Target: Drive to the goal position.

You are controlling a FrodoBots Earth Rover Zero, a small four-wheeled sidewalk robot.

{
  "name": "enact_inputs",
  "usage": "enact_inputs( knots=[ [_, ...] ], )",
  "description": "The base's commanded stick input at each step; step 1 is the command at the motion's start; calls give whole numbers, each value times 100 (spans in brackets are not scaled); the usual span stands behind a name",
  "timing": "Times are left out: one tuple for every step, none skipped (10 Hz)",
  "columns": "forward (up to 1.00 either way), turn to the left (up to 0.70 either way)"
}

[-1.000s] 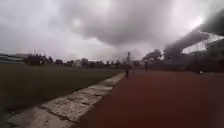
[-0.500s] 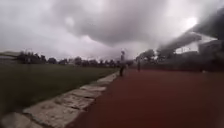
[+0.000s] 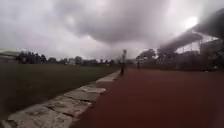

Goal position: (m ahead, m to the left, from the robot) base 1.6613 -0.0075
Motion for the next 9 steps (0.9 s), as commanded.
enact_inputs(
  knots=[
    [50,-48],
    [50,-35],
    [50,-18],
    [50,-1],
    [50,2],
    [50,2],
    [50,2],
    [50,2],
    [50,2]
  ],
)
